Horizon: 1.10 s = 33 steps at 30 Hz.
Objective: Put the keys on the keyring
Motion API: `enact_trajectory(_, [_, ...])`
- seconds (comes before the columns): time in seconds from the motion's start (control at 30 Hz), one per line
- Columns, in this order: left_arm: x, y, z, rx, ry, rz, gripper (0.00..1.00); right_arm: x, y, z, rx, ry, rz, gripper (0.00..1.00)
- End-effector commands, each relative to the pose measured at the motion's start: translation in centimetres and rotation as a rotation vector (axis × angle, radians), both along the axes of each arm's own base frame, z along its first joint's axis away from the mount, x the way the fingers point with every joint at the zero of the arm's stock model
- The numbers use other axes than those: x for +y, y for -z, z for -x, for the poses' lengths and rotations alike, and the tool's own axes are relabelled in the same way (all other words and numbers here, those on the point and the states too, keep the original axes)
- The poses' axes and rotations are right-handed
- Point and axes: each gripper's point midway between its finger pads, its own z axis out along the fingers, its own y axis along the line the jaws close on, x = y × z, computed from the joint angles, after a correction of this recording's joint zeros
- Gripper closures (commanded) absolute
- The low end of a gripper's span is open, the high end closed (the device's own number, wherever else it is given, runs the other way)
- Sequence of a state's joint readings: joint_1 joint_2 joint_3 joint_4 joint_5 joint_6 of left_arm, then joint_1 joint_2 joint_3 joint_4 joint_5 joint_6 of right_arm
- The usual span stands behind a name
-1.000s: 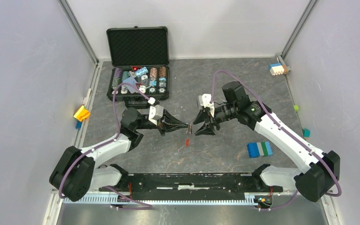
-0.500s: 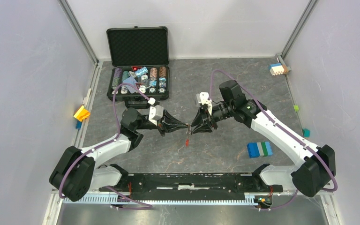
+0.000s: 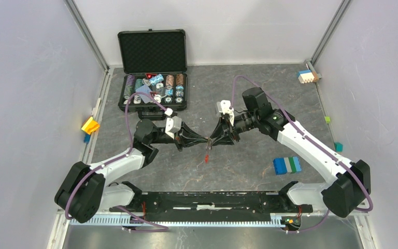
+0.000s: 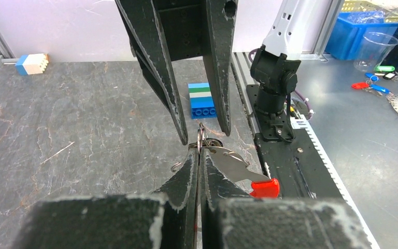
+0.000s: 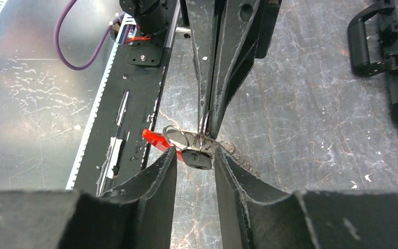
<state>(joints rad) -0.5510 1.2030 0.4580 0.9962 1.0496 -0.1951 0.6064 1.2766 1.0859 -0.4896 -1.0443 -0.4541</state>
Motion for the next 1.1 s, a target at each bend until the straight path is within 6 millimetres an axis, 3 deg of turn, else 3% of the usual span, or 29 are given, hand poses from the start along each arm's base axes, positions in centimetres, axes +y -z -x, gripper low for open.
enact_trajectory(0.0, [0.2,-1.0,0.3,-0.084,0.01,0.019,0.98,0.4,-2.5,-0.9,-0.066,0.007,-0.03,0.64])
enact_trajectory(0.23, [0.3,-1.1,0.4,-0.091,0.012,0.02,0.98,0.3,-2.0,-1.2,-0.064,0.017,-0.014,0.75])
enact_trajectory(0.43, [0.3,-1.2,0.4,-0.091,0.013,0.022,0.98,0.2,-0.9,-0.9,-0.043,0.012,0.0,0.77])
enact_trajectory(0.7, [0.3,-1.2,0.5,-0.094,0.012,0.024,0.98,0.2,-0.7,-0.9,-0.041,0.013,0.002,0.99])
enact_trajectory(1.07, [0.3,-1.7,0.5,-0.092,0.003,0.048,0.98,-0.1,0.0,-0.6,-0.039,0.018,0.01,1.0])
